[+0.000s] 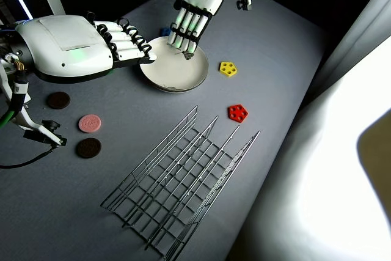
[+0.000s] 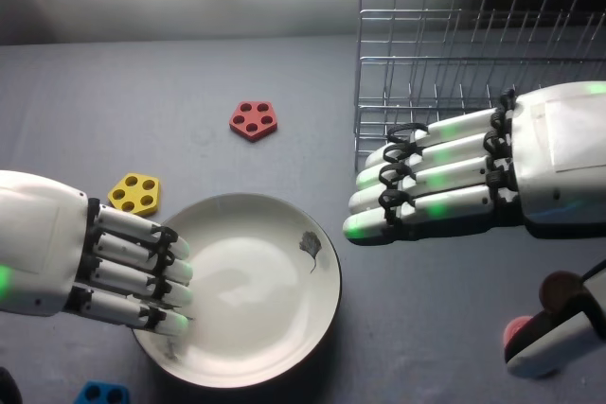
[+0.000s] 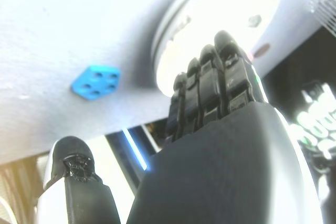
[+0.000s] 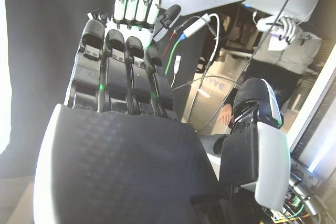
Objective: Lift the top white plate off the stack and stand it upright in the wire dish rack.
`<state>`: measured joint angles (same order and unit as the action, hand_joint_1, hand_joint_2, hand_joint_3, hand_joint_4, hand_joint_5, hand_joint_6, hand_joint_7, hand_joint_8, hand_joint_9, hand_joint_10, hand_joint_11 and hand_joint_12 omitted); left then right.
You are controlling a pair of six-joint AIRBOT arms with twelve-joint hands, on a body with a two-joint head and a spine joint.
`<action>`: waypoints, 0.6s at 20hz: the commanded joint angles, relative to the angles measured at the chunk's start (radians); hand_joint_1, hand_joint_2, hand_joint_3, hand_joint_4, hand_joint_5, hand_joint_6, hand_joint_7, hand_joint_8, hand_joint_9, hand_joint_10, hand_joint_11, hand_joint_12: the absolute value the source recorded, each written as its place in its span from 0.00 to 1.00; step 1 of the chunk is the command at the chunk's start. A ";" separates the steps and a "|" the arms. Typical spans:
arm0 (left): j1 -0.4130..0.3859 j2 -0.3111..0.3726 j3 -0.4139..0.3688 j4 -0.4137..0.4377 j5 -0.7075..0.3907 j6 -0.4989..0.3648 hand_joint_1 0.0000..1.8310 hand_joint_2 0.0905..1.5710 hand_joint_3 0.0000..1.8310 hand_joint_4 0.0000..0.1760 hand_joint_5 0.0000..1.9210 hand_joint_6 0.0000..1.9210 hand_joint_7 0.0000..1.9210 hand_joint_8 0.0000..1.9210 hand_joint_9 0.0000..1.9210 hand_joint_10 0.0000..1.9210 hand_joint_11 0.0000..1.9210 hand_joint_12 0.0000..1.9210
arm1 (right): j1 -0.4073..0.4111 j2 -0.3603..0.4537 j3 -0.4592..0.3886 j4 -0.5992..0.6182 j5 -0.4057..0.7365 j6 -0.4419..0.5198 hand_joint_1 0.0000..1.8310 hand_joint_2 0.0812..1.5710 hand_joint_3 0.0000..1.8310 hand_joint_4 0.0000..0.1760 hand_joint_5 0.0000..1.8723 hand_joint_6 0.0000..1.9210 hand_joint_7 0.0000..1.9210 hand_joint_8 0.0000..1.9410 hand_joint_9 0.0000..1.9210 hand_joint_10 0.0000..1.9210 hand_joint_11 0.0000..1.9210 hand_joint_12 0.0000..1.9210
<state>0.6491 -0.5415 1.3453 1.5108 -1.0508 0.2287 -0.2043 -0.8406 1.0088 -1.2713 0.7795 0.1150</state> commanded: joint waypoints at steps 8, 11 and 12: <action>-0.017 -0.015 -0.009 -0.046 0.008 0.010 0.13 0.57 0.00 0.00 0.06 0.00 0.06 0.00 0.06 0.00 0.00 0.20 | -0.002 -0.003 0.005 0.085 0.040 -0.040 0.17 0.65 0.00 0.00 0.05 0.01 0.06 0.01 0.07 0.01 0.04 0.12; -0.017 -0.019 -0.011 -0.041 0.015 0.004 0.11 0.57 0.00 0.00 0.06 0.00 0.06 0.00 0.06 0.00 0.00 0.19 | -0.003 -0.005 0.008 0.087 0.040 -0.042 0.17 0.65 0.00 0.00 0.05 0.00 0.07 0.00 0.07 0.01 0.05 0.12; -0.017 -0.022 -0.012 -0.031 0.024 0.002 0.11 0.57 0.00 0.00 0.05 0.00 0.05 0.00 0.05 0.00 0.00 0.18 | -0.003 -0.005 0.009 0.090 0.040 -0.042 0.18 0.65 0.00 0.00 0.05 0.00 0.07 0.00 0.08 0.00 0.05 0.12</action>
<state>0.6495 -0.5594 1.3388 1.5253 -0.9852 0.2317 -0.2115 -0.8547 1.0164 -1.2522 0.7578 0.0731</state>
